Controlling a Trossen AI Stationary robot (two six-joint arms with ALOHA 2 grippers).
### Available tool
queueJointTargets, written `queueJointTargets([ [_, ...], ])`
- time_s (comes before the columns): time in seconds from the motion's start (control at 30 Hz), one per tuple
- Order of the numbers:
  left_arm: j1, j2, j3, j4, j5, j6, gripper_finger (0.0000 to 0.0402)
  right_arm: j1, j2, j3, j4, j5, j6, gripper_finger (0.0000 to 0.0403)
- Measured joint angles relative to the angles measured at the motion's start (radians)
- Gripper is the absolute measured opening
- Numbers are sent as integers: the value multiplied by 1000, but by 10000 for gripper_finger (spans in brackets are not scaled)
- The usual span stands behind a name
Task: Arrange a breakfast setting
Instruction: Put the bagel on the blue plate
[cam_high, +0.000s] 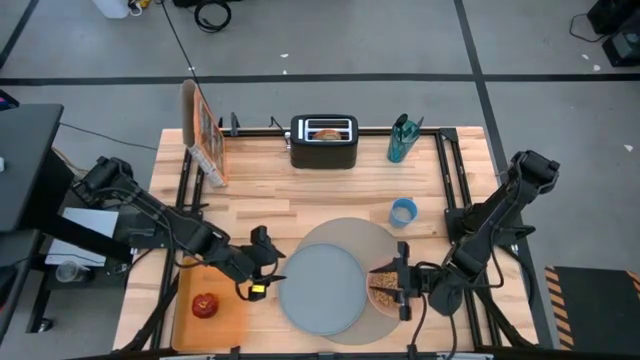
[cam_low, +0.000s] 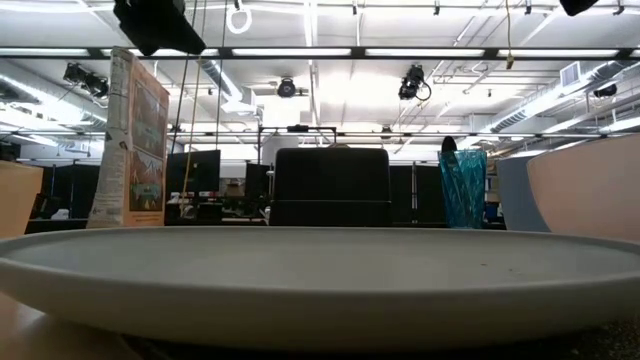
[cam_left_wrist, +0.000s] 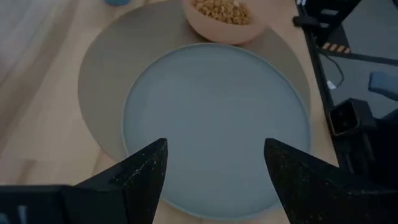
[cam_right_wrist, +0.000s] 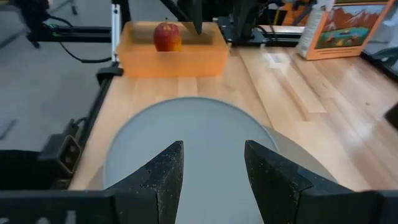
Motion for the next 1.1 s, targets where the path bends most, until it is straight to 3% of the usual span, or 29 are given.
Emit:
queueJointTargets([
  [0.3, 0, 5, 0, 6, -75, 7, 274, -35, -17, 0, -22, -33, -23, 178],
  [0.53, -3, 5, 0, -20, -52, 65, 274, -122, -10, 0, -17, -113, -51, 178],
  [0.83, 26, 5, -63, 70, -91, 280, 274, -463, -17, 0, 8, -324, -255, 173],
  [1.1, 167, 4, -205, 306, 31, 435, 274, -815, -24, 0, 41, -599, -377, 172],
])
